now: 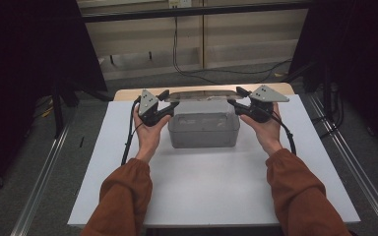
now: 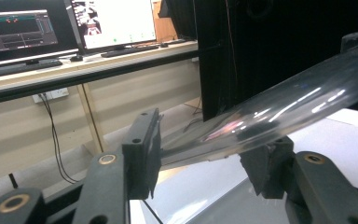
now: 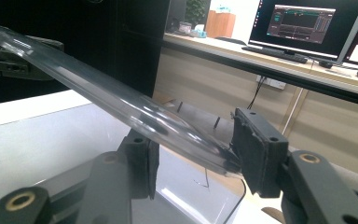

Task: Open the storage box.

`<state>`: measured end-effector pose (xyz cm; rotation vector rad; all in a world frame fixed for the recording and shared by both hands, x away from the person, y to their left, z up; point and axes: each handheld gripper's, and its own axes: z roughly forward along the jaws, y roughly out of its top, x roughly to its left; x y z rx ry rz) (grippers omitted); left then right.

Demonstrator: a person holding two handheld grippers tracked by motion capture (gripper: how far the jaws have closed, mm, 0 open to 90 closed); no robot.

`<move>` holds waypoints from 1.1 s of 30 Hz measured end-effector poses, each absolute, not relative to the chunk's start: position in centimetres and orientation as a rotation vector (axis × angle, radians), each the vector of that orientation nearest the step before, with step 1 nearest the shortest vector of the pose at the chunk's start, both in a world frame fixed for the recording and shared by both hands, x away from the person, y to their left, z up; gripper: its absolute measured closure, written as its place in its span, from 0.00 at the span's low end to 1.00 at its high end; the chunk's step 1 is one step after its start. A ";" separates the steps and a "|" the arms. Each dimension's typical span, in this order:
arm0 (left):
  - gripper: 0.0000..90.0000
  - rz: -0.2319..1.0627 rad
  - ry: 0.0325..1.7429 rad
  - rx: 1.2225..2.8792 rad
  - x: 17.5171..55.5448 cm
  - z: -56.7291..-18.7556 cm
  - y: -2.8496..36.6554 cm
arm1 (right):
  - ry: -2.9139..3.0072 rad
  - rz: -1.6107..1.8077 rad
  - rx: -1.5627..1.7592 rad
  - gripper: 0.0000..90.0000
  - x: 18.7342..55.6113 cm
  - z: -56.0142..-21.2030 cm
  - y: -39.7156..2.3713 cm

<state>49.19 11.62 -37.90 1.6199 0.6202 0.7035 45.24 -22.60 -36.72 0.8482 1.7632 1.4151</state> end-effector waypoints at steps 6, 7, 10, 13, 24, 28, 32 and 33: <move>0.58 0.727 0.612 1.651 49.3 -37.4 11.5 | 1.747 1.466 0.897 0.54 45.6 -36.8 -22.8; 0.59 0.724 0.610 1.653 49.4 -37.4 11.5 | 1.745 1.476 0.899 0.54 45.7 -36.9 -22.9; 0.58 0.718 0.614 1.647 49.6 -37.4 11.5 | 1.736 1.482 0.921 0.55 45.8 -36.9 -23.1; 0.58 0.715 0.621 1.640 49.8 -37.3 11.5 | 1.743 1.476 0.913 0.59 46.0 -37.0 -23.3; 0.57 0.693 0.655 1.616 50.3 -37.1 11.3 | 1.735 1.440 0.927 0.62 46.6 -37.4 -23.9; 0.56 0.691 0.666 1.610 50.2 -37.0 11.2 | 1.725 1.423 0.942 0.59 46.8 -37.7 -24.0; 0.57 0.695 0.662 1.612 50.4 -36.9 11.3 | 1.733 1.406 0.934 0.58 47.2 -37.7 -24.0; 0.57 0.695 0.659 1.613 50.4 -36.9 11.3 | 1.732 1.400 0.934 0.58 47.3 -37.7 -23.9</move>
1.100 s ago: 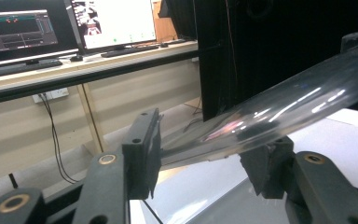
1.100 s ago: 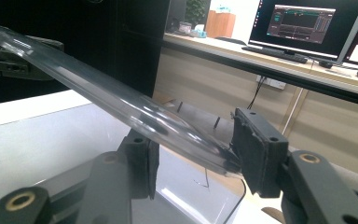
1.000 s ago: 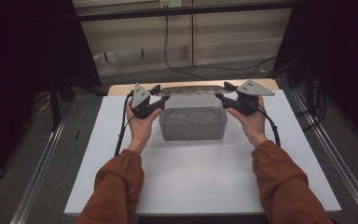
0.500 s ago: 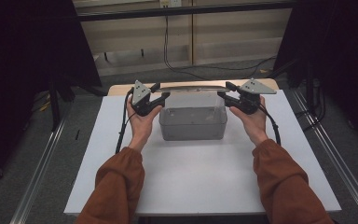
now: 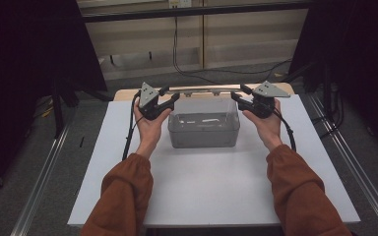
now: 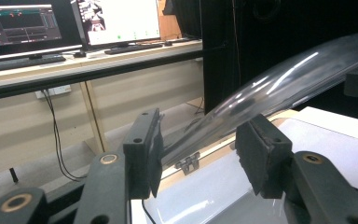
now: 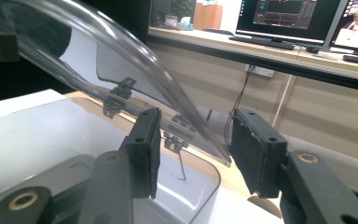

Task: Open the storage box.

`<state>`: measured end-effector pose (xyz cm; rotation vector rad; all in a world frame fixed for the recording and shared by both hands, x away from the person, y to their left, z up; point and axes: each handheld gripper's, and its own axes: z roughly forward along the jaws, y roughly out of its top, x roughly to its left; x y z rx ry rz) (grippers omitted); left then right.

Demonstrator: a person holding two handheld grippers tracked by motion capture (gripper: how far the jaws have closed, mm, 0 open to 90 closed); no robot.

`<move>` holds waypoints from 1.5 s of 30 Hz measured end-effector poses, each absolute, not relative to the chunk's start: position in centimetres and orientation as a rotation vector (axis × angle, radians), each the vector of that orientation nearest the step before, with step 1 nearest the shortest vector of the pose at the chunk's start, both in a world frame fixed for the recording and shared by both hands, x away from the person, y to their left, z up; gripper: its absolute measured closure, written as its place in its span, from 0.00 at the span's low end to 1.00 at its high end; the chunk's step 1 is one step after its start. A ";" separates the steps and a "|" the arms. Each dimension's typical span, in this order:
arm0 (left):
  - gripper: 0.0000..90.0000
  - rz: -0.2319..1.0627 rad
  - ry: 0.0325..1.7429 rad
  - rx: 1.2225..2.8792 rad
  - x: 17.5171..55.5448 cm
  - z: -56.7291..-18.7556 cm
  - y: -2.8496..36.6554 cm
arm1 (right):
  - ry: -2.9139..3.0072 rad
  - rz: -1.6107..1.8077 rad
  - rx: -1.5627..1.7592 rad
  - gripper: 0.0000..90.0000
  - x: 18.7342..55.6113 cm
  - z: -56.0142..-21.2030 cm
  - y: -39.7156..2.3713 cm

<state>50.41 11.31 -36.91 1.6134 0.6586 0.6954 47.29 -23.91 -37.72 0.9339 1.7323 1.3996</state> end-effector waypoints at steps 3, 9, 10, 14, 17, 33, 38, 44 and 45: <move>0.57 0.696 0.655 1.615 50.4 -36.9 11.3 | 1.754 1.372 0.907 0.57 47.6 -37.7 -23.5; 0.59 0.709 0.647 1.617 50.5 -36.8 11.3 | 1.739 1.370 0.918 0.61 48.3 -37.9 -23.3; 0.59 0.716 0.641 1.625 50.5 -36.8 11.4 | 1.741 1.361 0.919 0.62 48.4 -37.9 -23.3; 0.62 0.734 0.618 1.631 50.7 -36.7 11.5 | 1.739 1.341 0.940 0.67 48.9 -38.2 -23.5; 0.64 0.731 0.629 1.611 50.9 -36.7 11.5 | 1.742 1.360 0.951 0.69 49.3 -38.1 -23.6; 0.65 0.730 0.695 1.595 52.6 -38.1 12.0 | 1.723 1.371 0.929 0.71 50.1 -38.3 -23.3; 0.65 0.731 0.693 1.613 53.3 -38.2 12.1 | 1.723 1.373 0.927 0.71 50.4 -38.2 -23.3; 0.65 0.724 0.693 1.629 53.9 -38.5 11.7 | 1.715 1.379 0.933 0.72 50.7 -38.1 -23.3; 0.66 0.719 0.694 1.630 54.0 -38.6 11.6 | 1.711 1.381 0.934 0.72 50.8 -38.1 -23.3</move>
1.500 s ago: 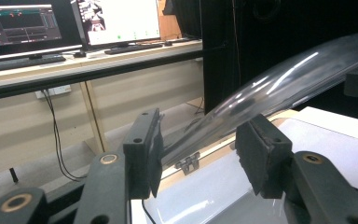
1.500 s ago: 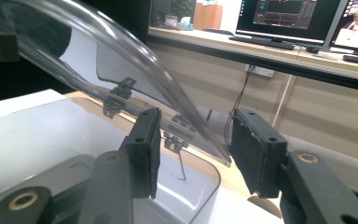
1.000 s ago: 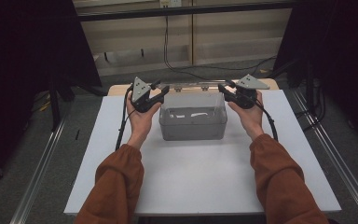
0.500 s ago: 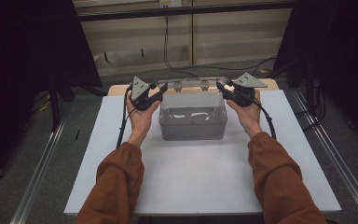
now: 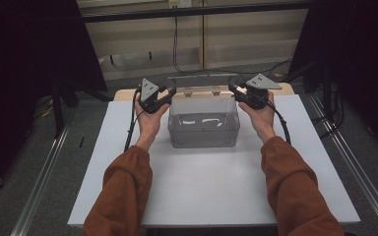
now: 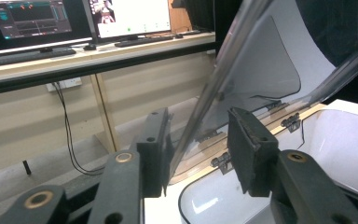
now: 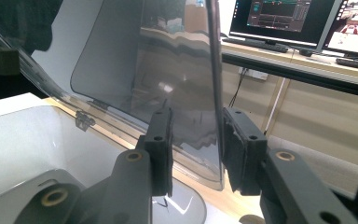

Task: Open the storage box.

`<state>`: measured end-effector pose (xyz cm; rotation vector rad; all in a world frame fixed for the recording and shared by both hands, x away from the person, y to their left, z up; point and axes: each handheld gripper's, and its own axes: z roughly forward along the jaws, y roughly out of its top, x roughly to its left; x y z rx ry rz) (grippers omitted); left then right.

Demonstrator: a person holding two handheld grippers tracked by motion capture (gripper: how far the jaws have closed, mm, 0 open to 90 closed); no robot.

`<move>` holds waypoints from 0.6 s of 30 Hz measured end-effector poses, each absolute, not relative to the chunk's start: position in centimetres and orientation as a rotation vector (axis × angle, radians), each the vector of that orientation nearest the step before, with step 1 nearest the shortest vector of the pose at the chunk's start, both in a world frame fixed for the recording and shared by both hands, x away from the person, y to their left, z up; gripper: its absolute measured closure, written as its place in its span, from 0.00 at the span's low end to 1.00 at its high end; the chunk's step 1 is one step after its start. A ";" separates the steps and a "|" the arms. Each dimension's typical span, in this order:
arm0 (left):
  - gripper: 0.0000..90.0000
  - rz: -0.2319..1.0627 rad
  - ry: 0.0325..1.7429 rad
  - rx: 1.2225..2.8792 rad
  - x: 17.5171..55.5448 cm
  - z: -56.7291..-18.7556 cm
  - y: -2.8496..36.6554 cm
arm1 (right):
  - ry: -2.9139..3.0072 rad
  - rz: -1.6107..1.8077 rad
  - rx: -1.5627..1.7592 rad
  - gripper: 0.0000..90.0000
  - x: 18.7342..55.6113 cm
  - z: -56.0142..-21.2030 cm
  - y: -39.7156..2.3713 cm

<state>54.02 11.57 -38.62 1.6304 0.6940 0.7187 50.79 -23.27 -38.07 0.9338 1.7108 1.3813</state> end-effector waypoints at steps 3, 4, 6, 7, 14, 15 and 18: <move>0.69 0.712 0.700 1.639 54.2 -39.0 11.4 | 1.701 1.389 0.940 0.72 50.8 -38.1 -23.2; 0.69 0.712 0.704 1.632 54.3 -39.1 11.3 | 1.699 1.387 0.938 0.72 50.9 -38.2 -23.2; 0.70 0.711 0.711 1.632 54.5 -39.2 11.5 | 1.697 1.391 0.937 0.72 50.9 -38.2 -23.3; 0.70 0.709 0.716 1.621 54.6 -39.3 11.4 | 1.698 1.391 0.935 0.72 50.9 -38.2 -23.3; 0.69 0.724 0.717 1.652 55.2 -39.8 11.0 | 1.711 1.371 0.921 0.72 51.2 -37.9 -23.3; 0.69 0.724 0.720 1.656 55.3 -39.9 10.9 | 1.713 1.373 0.923 0.73 51.2 -37.9 -23.3; 0.72 0.737 0.715 1.658 55.5 -39.8 10.9 | 1.715 1.364 0.921 0.73 51.4 -37.8 -23.3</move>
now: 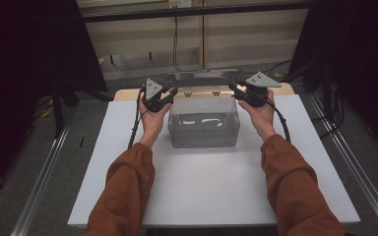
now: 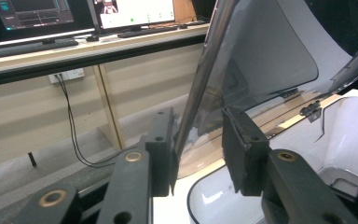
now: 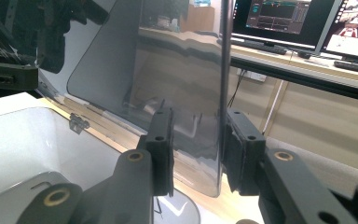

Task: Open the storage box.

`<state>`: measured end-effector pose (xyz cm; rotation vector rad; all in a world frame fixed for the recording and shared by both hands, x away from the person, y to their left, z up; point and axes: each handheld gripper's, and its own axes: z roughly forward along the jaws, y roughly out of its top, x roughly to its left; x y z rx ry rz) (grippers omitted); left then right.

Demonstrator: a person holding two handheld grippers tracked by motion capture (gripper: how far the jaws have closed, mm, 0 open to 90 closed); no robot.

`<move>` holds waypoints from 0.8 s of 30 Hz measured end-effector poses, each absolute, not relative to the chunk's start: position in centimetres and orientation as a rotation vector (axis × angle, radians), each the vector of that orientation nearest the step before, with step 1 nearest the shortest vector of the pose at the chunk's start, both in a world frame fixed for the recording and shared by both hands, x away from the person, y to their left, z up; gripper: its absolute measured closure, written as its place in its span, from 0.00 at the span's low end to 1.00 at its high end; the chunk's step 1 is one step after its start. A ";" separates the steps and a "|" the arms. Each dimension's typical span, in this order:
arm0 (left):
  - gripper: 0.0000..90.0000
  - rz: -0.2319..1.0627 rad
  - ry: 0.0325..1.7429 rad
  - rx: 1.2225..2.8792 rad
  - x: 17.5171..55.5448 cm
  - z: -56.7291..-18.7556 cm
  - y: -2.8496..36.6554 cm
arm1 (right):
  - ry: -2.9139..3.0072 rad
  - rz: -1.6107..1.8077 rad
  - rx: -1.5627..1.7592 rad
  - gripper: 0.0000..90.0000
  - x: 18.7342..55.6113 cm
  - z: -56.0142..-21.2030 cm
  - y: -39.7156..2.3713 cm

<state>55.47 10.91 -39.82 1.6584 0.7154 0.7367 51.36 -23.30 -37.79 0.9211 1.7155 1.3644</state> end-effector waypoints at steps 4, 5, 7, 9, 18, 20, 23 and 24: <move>0.74 0.746 0.710 1.658 55.6 -39.8 10.9 | 1.707 1.381 0.932 0.73 51.7 -37.8 -23.3; 0.74 0.743 0.710 1.655 55.7 -39.9 10.9 | 1.707 1.383 0.933 0.72 51.8 -37.8 -23.4; 0.74 0.740 0.716 1.654 55.7 -39.9 10.9 | 1.710 1.382 0.935 0.72 51.9 -38.0 -23.4; 0.74 0.738 0.716 1.652 55.8 -39.9 11.0 | 1.715 1.377 0.935 0.72 52.0 -38.2 -23.3; 0.74 0.720 0.731 1.649 56.2 -39.7 10.9 | 1.724 1.370 0.968 0.73 52.9 -39.3 -23.5; 0.75 0.715 0.738 1.656 56.3 -39.6 10.9 | 1.724 1.375 0.979 0.73 53.0 -39.4 -23.4; 0.75 0.716 0.739 1.660 56.5 -39.5 10.9 | 1.724 1.372 0.996 0.74 53.3 -39.7 -23.5; 0.75 0.710 0.738 1.657 56.5 -39.5 10.9 | 1.720 1.373 1.000 0.74 53.4 -39.8 -23.5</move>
